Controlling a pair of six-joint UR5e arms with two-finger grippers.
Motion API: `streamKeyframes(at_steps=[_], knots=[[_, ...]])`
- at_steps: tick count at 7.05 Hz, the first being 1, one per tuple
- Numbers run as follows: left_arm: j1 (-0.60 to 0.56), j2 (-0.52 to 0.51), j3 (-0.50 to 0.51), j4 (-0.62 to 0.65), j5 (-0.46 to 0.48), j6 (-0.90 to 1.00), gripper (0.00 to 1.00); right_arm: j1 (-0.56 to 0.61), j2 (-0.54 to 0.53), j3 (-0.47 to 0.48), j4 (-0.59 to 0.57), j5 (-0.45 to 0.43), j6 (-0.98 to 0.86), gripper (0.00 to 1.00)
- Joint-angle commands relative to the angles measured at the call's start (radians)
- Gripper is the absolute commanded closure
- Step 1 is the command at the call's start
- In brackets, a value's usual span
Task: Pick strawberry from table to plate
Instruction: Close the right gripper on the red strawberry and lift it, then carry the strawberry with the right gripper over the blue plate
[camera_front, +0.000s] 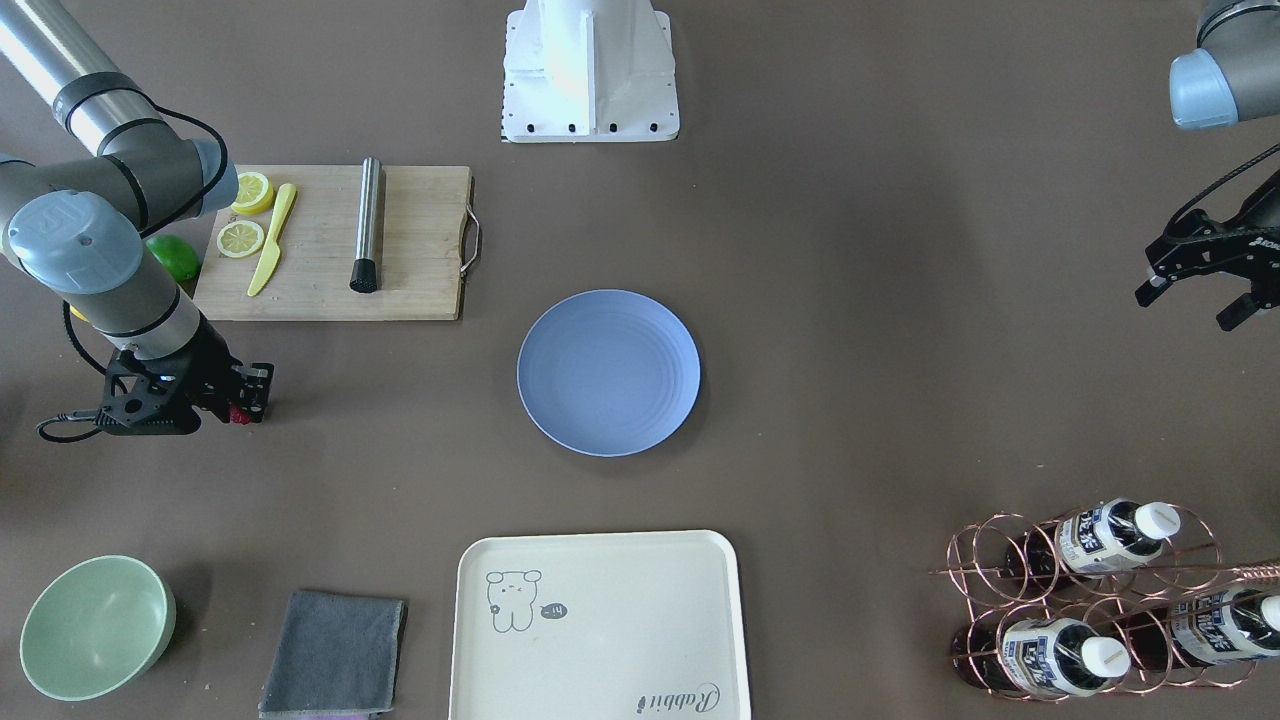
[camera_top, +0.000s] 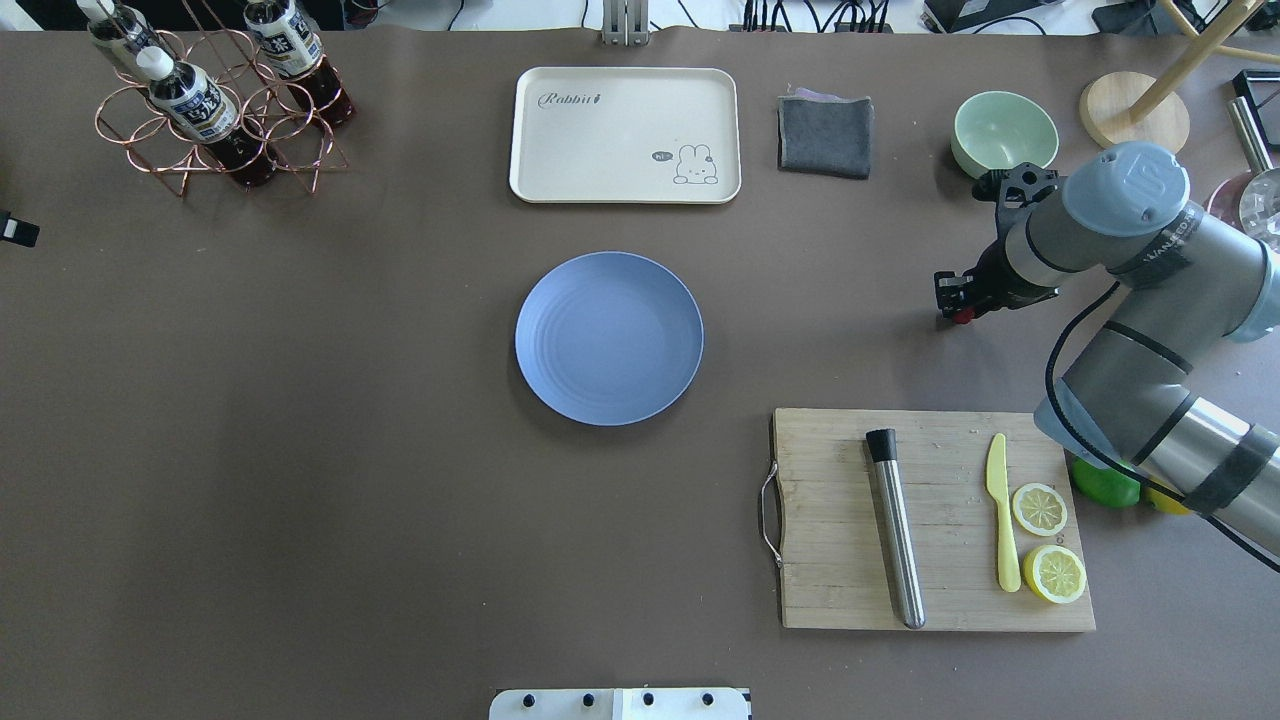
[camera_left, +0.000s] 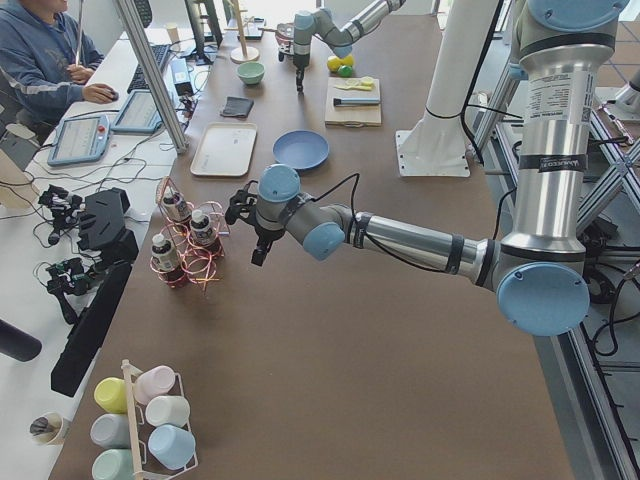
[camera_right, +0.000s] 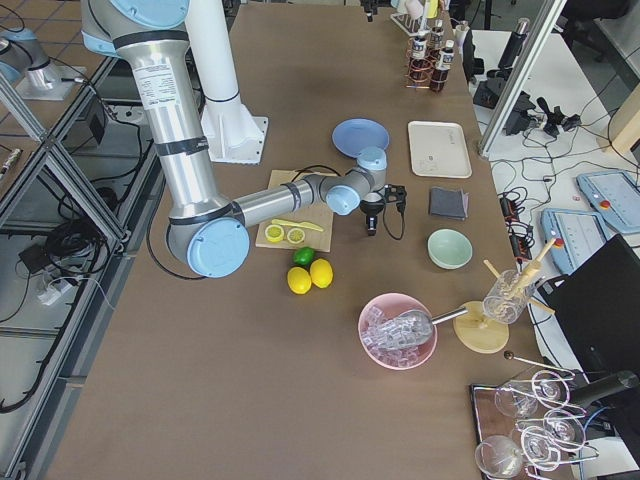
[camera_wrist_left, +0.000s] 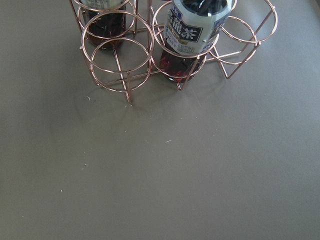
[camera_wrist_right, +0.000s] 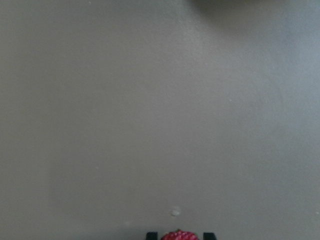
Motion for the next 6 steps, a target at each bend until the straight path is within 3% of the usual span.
streamKeyframes(at_steps=[1,3,5,6], knots=[[-0.002,0.001,0.004,0.003,0.000,0.000,0.02,-0.014,0.086,0.019,-0.014,0.005,0.178,1.00],[-0.052,-0.001,-0.002,0.128,-0.029,0.096,0.01,-0.049,0.213,0.025,-0.139,-0.006,0.317,1.00],[-0.141,0.001,-0.001,0.297,-0.133,0.288,0.01,-0.120,0.330,0.019,-0.230,-0.070,0.419,1.00],[-0.167,0.057,-0.001,0.317,-0.141,0.291,0.01,-0.147,0.383,0.011,-0.277,-0.089,0.450,1.00]])
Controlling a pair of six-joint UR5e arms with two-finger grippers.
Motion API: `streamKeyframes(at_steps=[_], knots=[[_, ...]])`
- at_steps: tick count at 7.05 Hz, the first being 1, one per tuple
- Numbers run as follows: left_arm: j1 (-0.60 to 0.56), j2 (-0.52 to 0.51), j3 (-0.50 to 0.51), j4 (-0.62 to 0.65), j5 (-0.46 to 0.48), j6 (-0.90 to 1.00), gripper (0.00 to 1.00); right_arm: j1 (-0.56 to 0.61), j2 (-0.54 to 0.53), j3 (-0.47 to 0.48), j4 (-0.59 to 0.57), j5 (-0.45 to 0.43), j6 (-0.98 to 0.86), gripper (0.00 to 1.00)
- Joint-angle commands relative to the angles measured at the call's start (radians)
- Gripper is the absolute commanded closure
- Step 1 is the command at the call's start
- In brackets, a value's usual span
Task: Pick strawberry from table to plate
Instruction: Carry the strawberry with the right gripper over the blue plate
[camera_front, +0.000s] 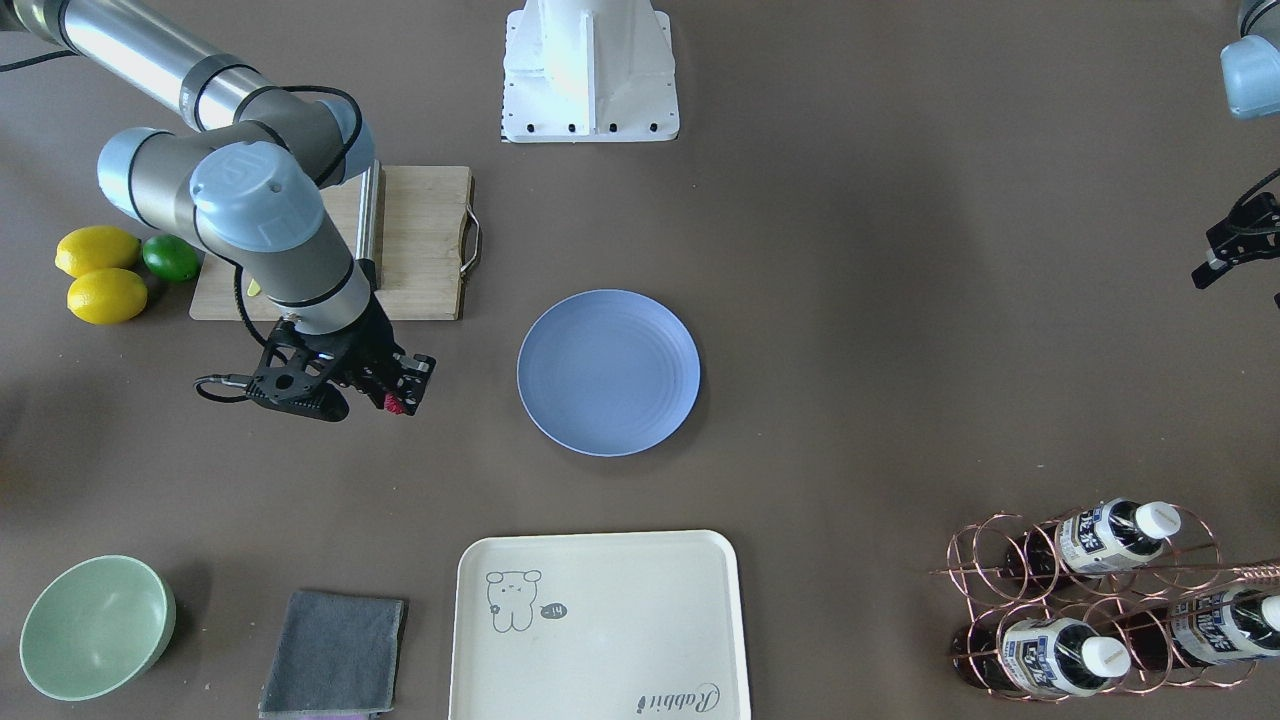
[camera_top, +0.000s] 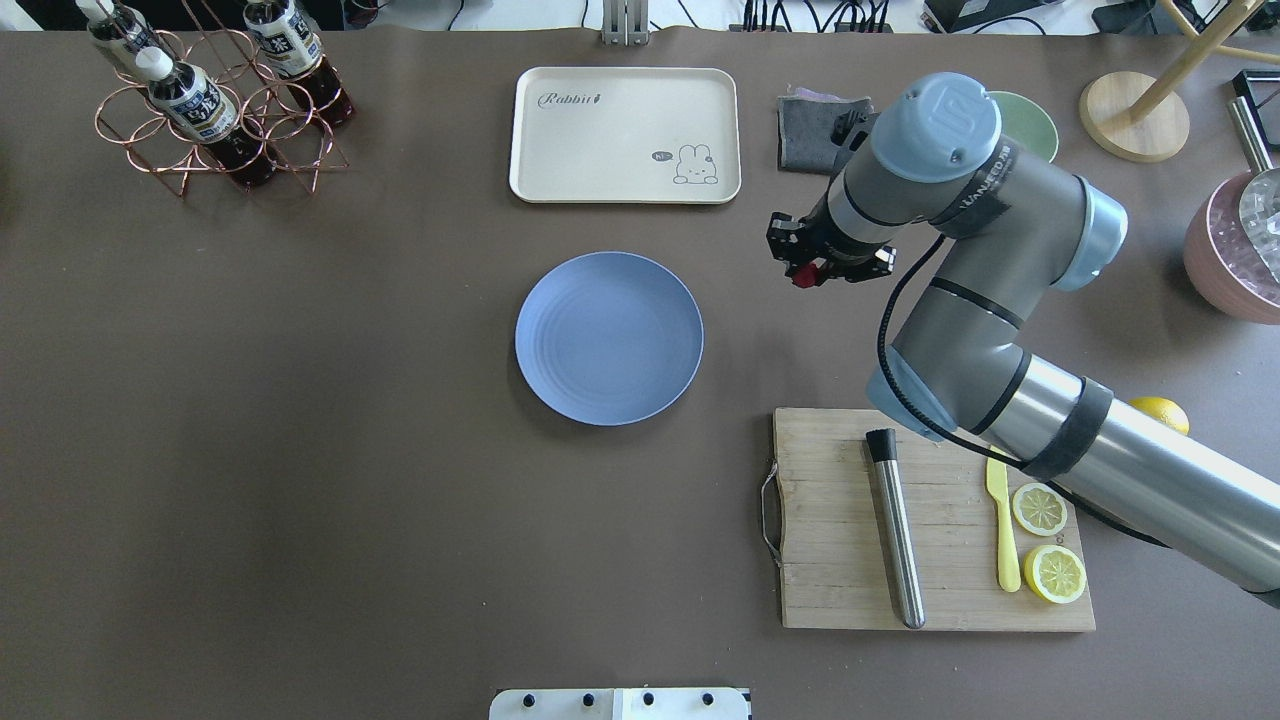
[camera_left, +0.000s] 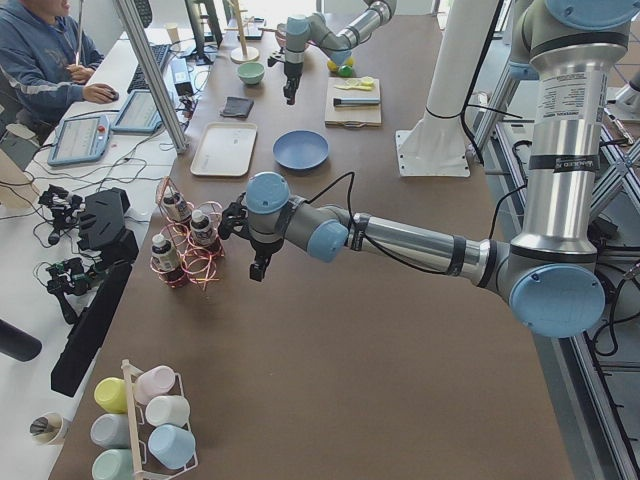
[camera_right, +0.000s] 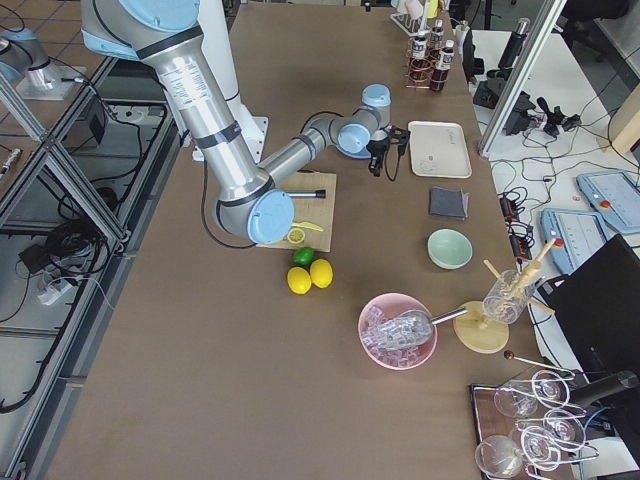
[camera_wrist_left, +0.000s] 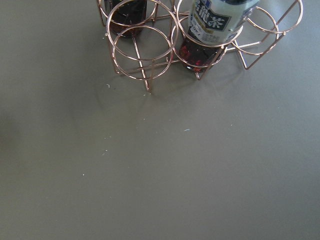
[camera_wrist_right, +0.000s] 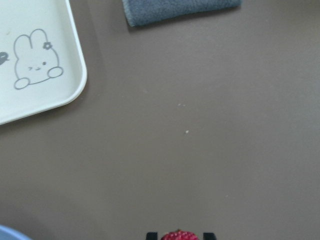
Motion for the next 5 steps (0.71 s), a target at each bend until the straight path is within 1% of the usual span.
streamKeyframes(at_steps=[1,2,3,5], knots=[[-0.046,0.067,0.001,0.065,-0.025,0.044,0.01,-0.069,0.107,-0.029,-0.068,-0.059,0.074,1.00],[-0.096,0.078,-0.002,0.056,-0.027,0.050,0.01,-0.094,0.157,-0.091,-0.065,-0.086,0.115,1.00],[-0.107,0.080,-0.001,0.059,-0.028,0.050,0.01,-0.118,0.215,-0.156,-0.059,-0.112,0.149,1.00],[-0.104,0.084,0.008,0.066,-0.021,0.050,0.01,-0.202,0.271,-0.190,-0.060,-0.194,0.248,1.00]])
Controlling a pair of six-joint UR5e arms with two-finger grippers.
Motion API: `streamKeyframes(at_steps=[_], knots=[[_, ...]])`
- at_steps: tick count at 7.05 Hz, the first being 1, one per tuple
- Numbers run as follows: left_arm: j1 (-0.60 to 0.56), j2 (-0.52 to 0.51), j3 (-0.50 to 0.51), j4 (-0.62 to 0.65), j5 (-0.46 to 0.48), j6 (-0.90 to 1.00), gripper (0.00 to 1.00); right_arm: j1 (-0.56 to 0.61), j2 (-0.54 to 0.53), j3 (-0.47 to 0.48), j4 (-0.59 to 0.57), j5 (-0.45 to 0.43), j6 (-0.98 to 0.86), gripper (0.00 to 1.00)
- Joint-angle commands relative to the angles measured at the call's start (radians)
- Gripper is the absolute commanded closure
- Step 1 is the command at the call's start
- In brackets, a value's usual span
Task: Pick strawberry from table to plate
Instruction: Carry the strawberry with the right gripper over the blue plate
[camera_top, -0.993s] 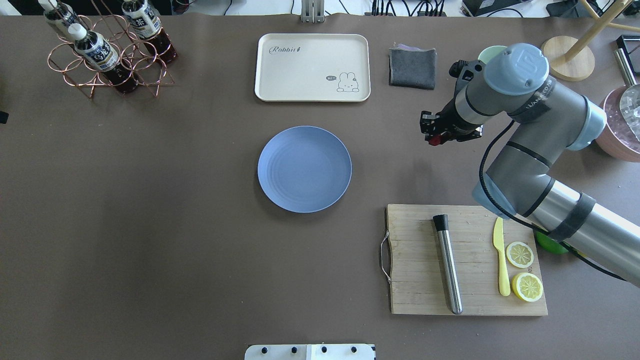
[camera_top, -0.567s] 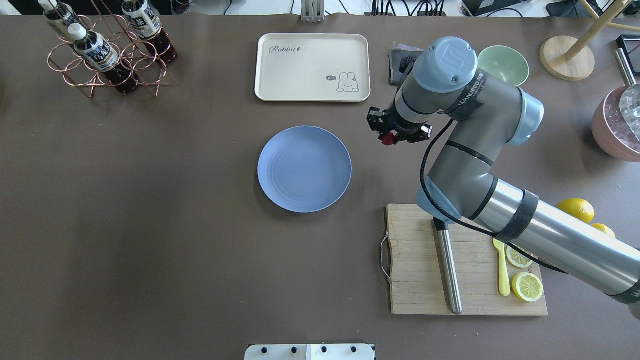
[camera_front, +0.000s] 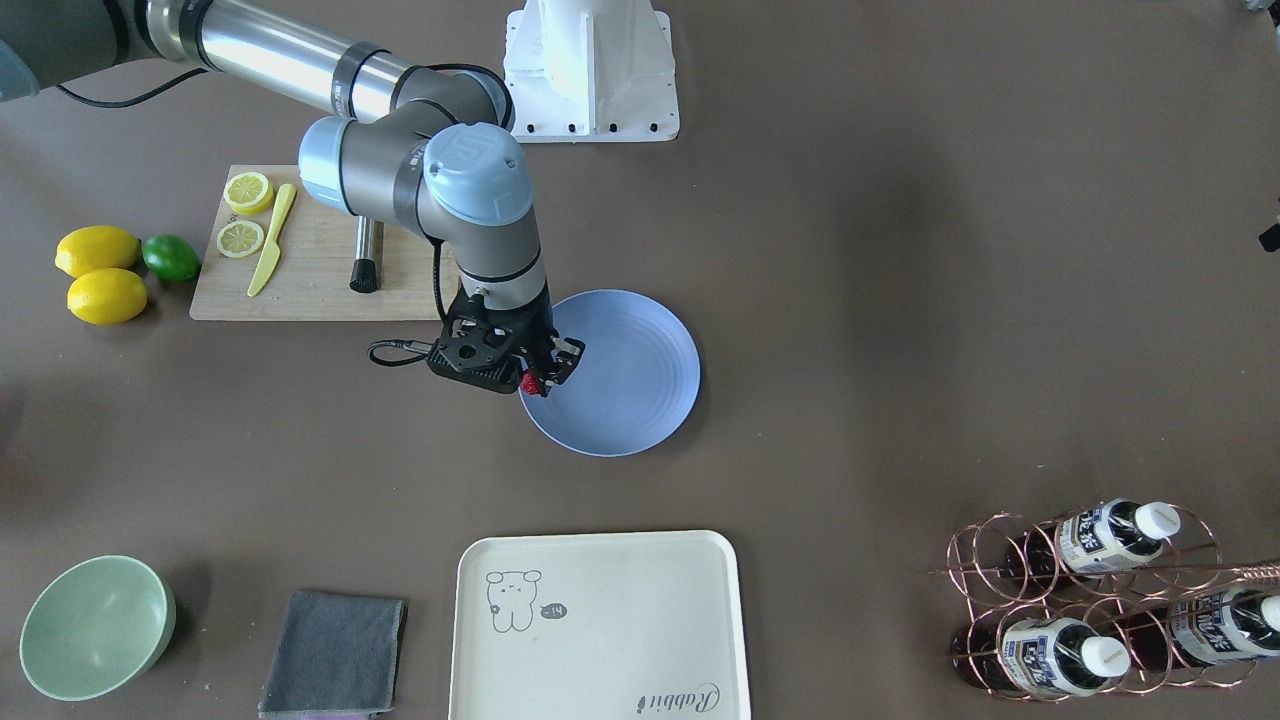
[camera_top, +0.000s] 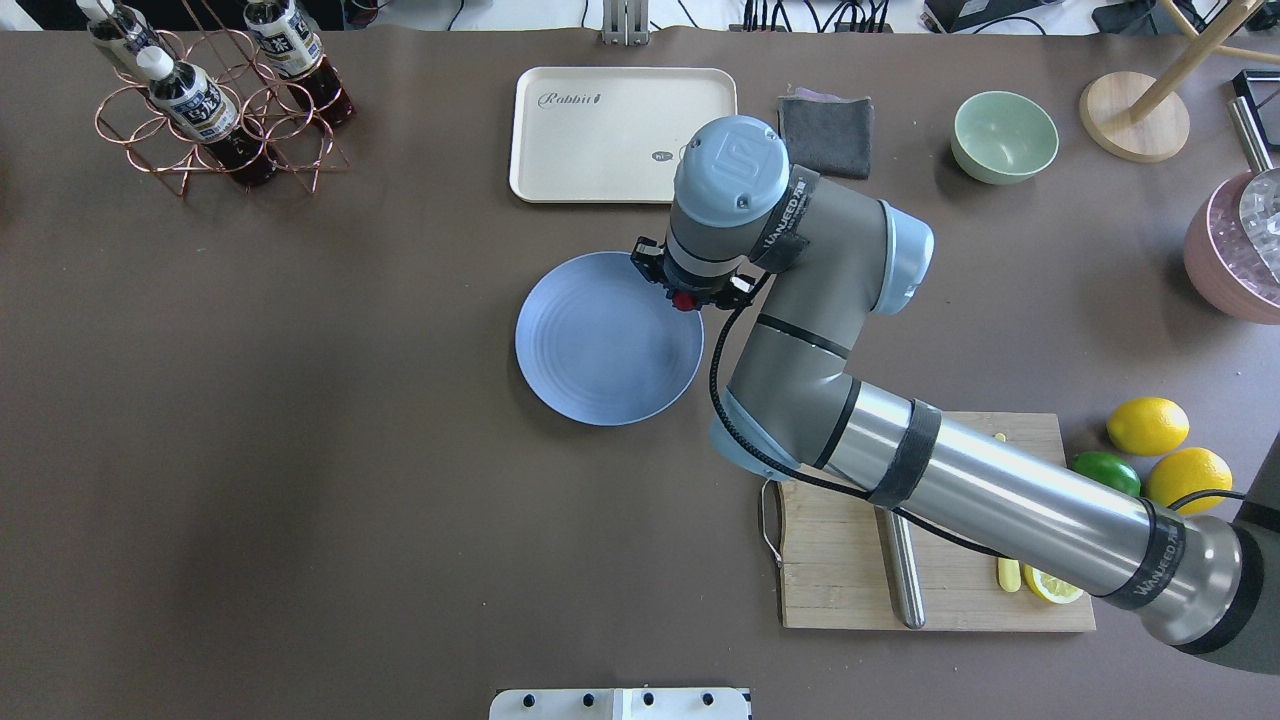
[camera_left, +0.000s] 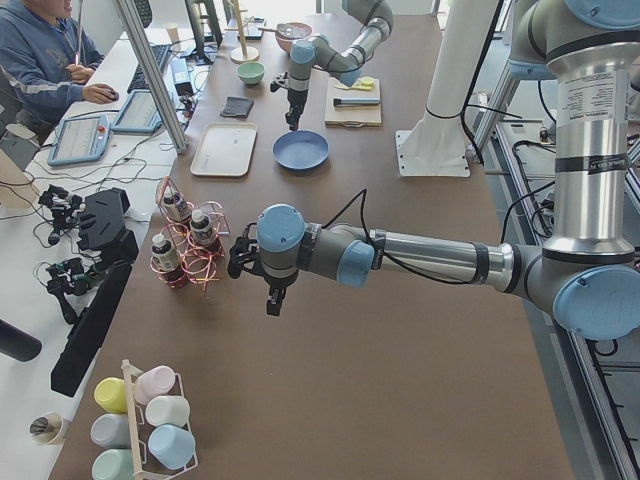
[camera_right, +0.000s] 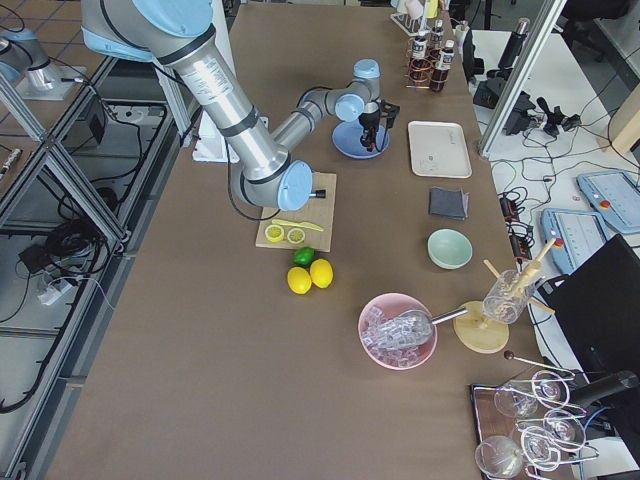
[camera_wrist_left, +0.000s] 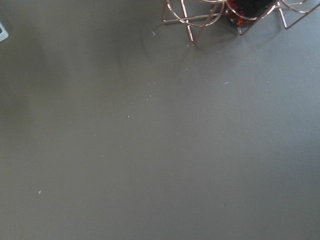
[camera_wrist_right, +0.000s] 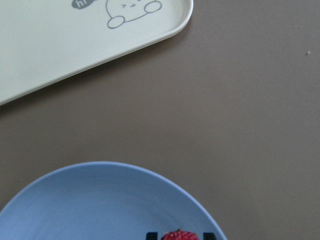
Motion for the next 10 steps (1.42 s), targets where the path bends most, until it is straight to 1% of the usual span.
streamKeyframes(at_steps=[1,3,5,6,7,8,9,10], knots=[[0.001,0.009,0.016,0.004,0.006,0.000,0.01,-0.078,0.055,-0.038,-0.001,-0.069,0.079,1.00],[0.000,0.027,0.013,0.004,0.005,0.000,0.01,-0.115,0.081,-0.087,0.002,-0.114,0.091,1.00],[0.000,0.029,0.016,0.004,0.006,0.000,0.01,-0.125,0.098,-0.104,0.001,-0.125,0.082,1.00],[0.000,0.031,0.018,0.004,0.006,0.000,0.01,-0.120,0.101,-0.107,0.001,-0.125,0.084,0.44],[0.001,0.043,0.018,0.002,0.008,0.000,0.01,-0.117,0.101,-0.110,0.001,-0.125,0.076,0.01],[0.000,0.057,0.016,0.002,0.008,0.000,0.01,-0.099,0.101,-0.110,0.001,-0.120,0.053,0.00],[-0.002,0.067,0.019,0.004,0.008,0.000,0.01,-0.055,0.100,-0.108,-0.004,-0.091,0.026,0.00],[-0.003,0.078,0.019,0.002,0.008,0.000,0.01,0.002,0.091,-0.101,-0.011,-0.009,-0.016,0.00]])
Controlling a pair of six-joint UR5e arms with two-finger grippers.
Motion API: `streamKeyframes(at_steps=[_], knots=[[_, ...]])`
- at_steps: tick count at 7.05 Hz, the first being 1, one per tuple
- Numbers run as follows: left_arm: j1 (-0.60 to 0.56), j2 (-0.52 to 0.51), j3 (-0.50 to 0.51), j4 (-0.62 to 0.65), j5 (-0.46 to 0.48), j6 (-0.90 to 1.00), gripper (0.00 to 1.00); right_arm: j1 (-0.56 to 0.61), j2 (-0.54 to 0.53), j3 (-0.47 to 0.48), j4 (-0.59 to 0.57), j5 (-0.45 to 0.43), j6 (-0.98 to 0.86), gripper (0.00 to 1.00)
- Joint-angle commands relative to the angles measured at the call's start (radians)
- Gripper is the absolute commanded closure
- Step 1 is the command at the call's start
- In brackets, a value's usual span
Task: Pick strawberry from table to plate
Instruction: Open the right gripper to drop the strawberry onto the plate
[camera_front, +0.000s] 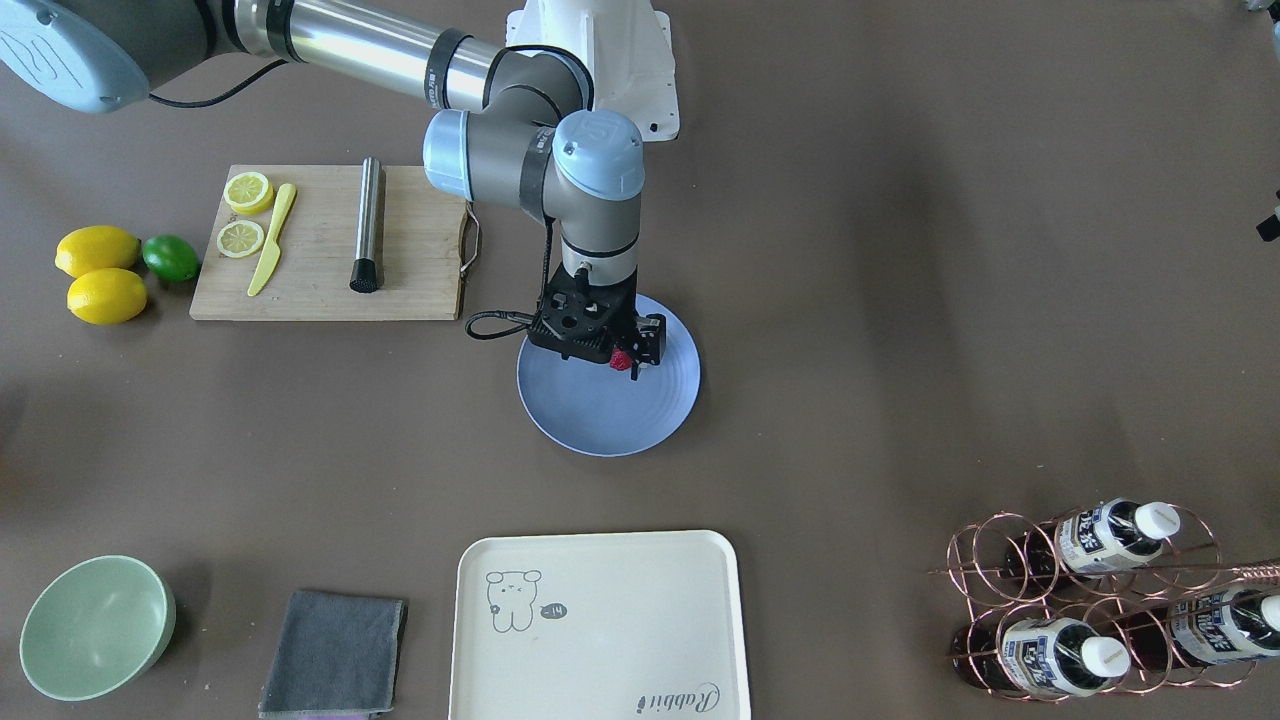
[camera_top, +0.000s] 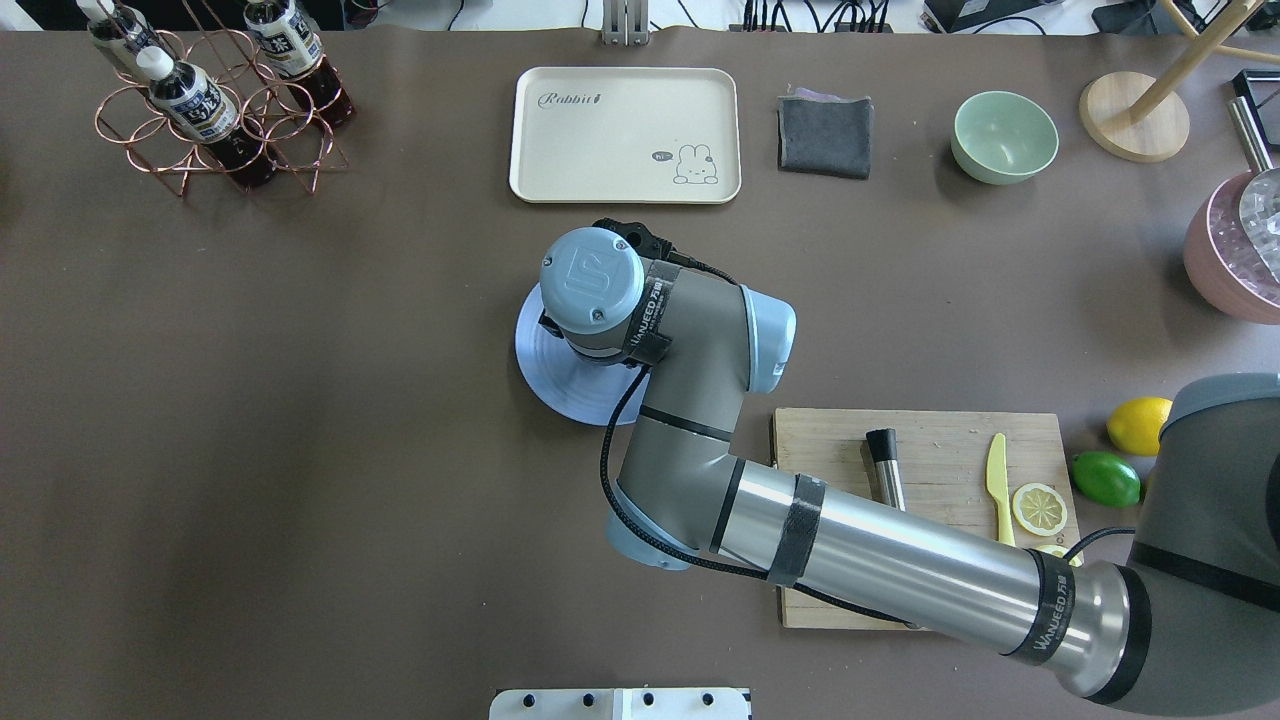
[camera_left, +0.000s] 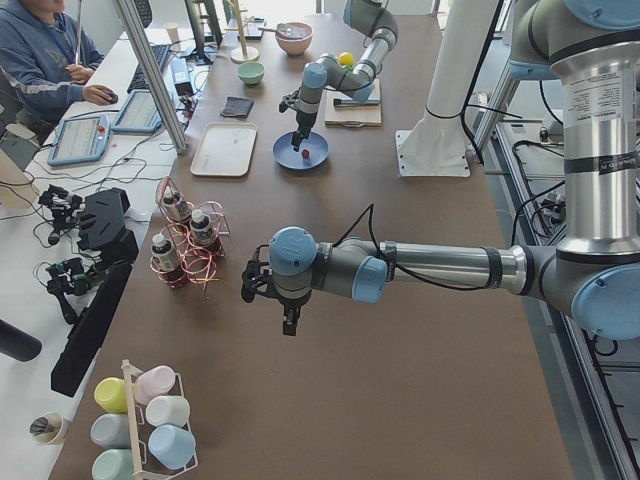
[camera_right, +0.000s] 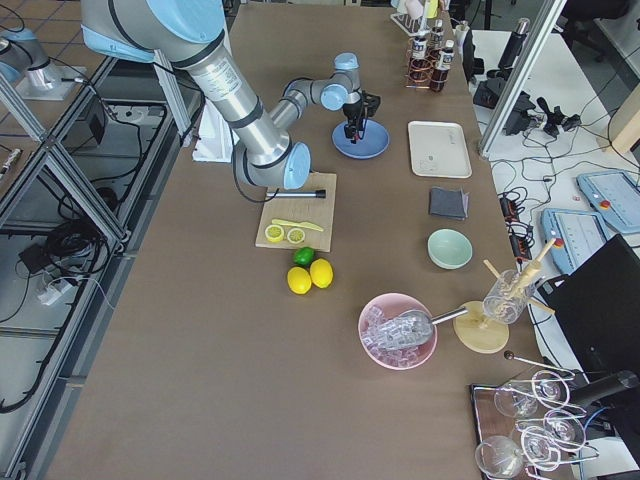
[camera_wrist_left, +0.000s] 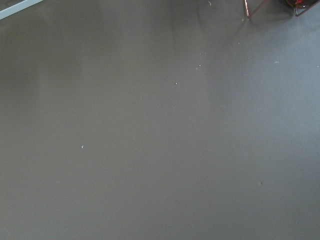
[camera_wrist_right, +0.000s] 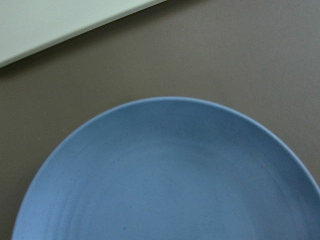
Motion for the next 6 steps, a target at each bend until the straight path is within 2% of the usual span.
streamKeyframes(at_steps=[1,3,6], knots=[[-0.003,0.020,0.001,0.001,0.000,0.000,0.01,0.141,-0.030,0.014,-0.020,0.161,-0.097,0.00],[-0.003,0.020,0.013,0.001,0.002,0.000,0.01,0.330,-0.181,0.108,-0.056,0.313,-0.412,0.00],[0.000,0.012,0.016,0.001,0.002,0.000,0.01,0.566,-0.486,0.237,-0.055,0.419,-0.907,0.00]])
